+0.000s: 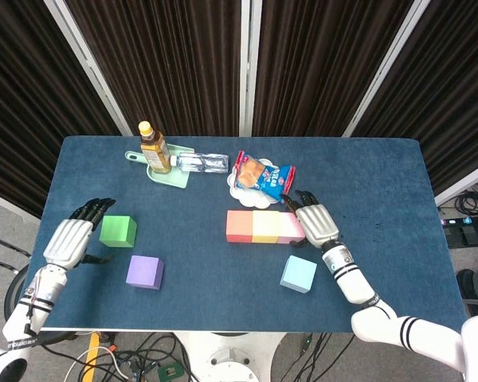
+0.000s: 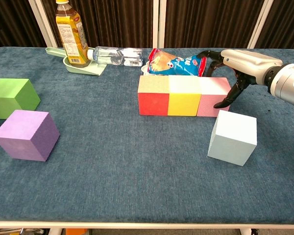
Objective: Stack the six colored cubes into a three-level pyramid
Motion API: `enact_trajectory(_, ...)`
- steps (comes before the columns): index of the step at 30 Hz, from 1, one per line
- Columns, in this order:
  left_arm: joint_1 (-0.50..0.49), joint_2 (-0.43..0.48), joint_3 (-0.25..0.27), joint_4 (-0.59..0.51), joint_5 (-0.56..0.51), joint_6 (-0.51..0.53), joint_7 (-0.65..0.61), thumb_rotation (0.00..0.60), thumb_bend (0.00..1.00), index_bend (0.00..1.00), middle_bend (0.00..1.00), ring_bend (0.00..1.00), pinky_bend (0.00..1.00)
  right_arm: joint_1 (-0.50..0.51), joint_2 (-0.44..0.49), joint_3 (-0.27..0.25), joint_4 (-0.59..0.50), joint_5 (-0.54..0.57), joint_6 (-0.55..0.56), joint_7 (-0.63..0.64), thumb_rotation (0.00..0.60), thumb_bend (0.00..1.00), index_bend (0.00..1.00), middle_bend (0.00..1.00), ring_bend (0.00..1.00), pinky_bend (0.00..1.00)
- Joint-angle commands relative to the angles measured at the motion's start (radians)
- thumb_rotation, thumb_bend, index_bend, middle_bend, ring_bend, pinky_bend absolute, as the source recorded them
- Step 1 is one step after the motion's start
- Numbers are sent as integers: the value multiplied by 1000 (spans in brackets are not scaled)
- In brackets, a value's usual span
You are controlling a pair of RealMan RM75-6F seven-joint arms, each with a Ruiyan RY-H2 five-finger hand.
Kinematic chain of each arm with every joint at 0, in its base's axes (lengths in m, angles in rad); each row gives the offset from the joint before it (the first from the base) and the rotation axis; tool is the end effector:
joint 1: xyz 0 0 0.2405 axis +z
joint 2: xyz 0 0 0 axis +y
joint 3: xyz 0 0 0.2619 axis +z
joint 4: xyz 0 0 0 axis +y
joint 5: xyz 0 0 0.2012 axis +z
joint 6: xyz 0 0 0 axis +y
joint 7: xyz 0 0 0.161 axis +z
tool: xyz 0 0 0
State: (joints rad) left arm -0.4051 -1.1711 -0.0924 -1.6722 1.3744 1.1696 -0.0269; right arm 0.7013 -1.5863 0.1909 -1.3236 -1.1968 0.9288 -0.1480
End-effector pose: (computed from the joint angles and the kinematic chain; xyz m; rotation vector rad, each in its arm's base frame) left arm -0.2466 0.2899 0.1119 -1.6160 -1.0734 -1.0073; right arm -0.1777 -0.3731 -0.0146 1.8012 -1.0359 0.9657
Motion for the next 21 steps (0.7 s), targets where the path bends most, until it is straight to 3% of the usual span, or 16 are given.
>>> enact_trajectory(1,-1,1,-1,-1,0,0,-1,600,0,63,67,30,157,0,2,0,-1,-3,2,3,600,0,0,150,0,0)
enact_trajectory(12,3,4,1,-7,1,4,2,600,0,63,67,30,157,-9,25,-5,-29,-15,12,15,600,0,0,99,0,0)
enact_trajectory(16,8,6,10,-15,20,13,-1,600,0,65,67,30,159,-21,85,5,-93,-32,39,21,600,0,0,87,0,0)
enact_trajectory(21,3,0,29,-44,50,0,-1,600,0,67,67,30,160,-53,213,61,-222,-50,123,55,600,0,0,76,0,0)
